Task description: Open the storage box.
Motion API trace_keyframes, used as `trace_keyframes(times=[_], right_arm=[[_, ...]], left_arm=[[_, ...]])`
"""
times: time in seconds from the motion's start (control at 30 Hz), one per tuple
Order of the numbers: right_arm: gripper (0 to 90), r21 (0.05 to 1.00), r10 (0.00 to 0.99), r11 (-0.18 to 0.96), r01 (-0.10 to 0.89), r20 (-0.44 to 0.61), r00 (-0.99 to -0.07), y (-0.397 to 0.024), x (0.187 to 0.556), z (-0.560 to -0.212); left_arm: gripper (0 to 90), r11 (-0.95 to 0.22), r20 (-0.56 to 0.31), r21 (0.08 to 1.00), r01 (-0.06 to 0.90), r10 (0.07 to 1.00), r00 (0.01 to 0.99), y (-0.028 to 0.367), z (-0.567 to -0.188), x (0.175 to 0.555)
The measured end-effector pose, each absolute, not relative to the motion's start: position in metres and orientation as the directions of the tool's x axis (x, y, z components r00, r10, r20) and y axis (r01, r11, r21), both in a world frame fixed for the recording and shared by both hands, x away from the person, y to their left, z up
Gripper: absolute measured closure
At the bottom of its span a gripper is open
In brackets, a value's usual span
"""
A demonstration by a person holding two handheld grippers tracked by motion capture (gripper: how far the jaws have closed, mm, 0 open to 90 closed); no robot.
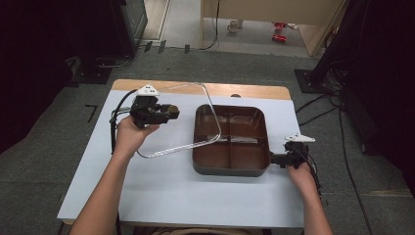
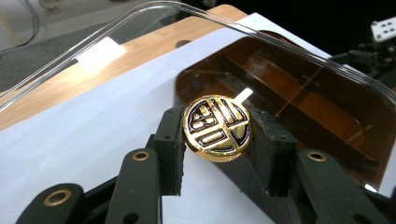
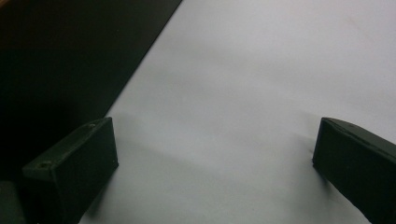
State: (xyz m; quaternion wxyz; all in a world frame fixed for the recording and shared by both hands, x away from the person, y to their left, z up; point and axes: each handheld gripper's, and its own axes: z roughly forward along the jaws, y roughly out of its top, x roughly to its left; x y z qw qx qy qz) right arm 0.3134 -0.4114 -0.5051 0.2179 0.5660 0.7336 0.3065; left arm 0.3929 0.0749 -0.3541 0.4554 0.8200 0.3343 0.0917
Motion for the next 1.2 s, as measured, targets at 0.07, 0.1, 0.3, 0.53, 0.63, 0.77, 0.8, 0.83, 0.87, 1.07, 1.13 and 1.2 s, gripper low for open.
trace_keyframes(times=[0.07,0.1,0.3,0.53,0.63,0.77,0.8,0.83,0.87,1.07,1.13,1.2], right_arm=[[0.0,0.696,0.964,0.172,0.698,0.027,-0.265,-0.411,0.313,-0.505],[0.0,0.696,0.964,0.172,0.698,0.027,-0.265,-0.411,0.313,-0.505],[0.0,0.697,0.964,0.174,0.696,0.025,-0.266,-0.411,0.313,-0.505],[0.0,0.697,0.964,0.173,0.696,0.025,-0.265,-0.411,0.313,-0.505],[0.0,0.697,0.964,0.173,0.696,0.025,-0.265,-0.411,0.313,-0.505],[0.0,0.697,0.964,0.173,0.696,0.026,-0.265,-0.411,0.313,-0.505],[0.0,0.697,0.964,0.173,0.696,0.026,-0.265,-0.411,0.313,-0.505],[0.0,0.697,0.964,0.173,0.696,0.025,-0.265,-0.411,0.313,-0.505],[0.0,0.697,0.964,0.173,0.696,0.025,-0.265,-0.411,0.313,-0.505],[0.0,0.696,0.964,0.173,0.696,0.025,-0.265,-0.411,0.313,-0.505],[0.0,0.696,0.964,0.173,0.696,0.025,-0.265,-0.411,0.313,-0.505],[0.0,0.696,0.964,0.173,0.697,0.025,-0.265,-0.411,0.313,-0.505]], left_arm=[[59.0,-0.35,-0.16,0.806,0.478,0.648,0.745,0.084,-0.355,0.395],[59.0,-0.35,-0.16,0.806,0.478,0.648,0.745,0.084,-0.355,0.395],[59.0,-0.298,-0.182,0.801,0.52,0.706,0.685,0.117,-0.363,0.401],[59.0,-0.264,-0.199,0.788,0.556,0.746,0.636,0.142,-0.377,0.407],[59.0,-0.249,-0.212,0.777,0.579,0.762,0.612,0.152,-0.385,0.41],[59.1,-0.244,-0.216,0.76,0.602,0.778,0.59,0.161,-0.398,0.416],[59.1,-0.245,-0.216,0.755,0.608,0.782,0.584,0.163,-0.402,0.417],[59.1,-0.242,-0.219,0.75,0.615,0.788,0.576,0.166,-0.407,0.419],[59.1,-0.233,-0.226,0.742,0.628,0.795,0.563,0.171,-0.413,0.421],[59.0,-0.19,-0.248,0.72,0.668,0.828,0.503,0.189,-0.437,0.43],[59.0,-0.185,-0.238,0.715,0.674,0.842,0.484,0.193,-0.442,0.431],[59.0,-0.177,-0.236,0.716,0.675,0.85,0.472,0.197,-0.446,0.432]])
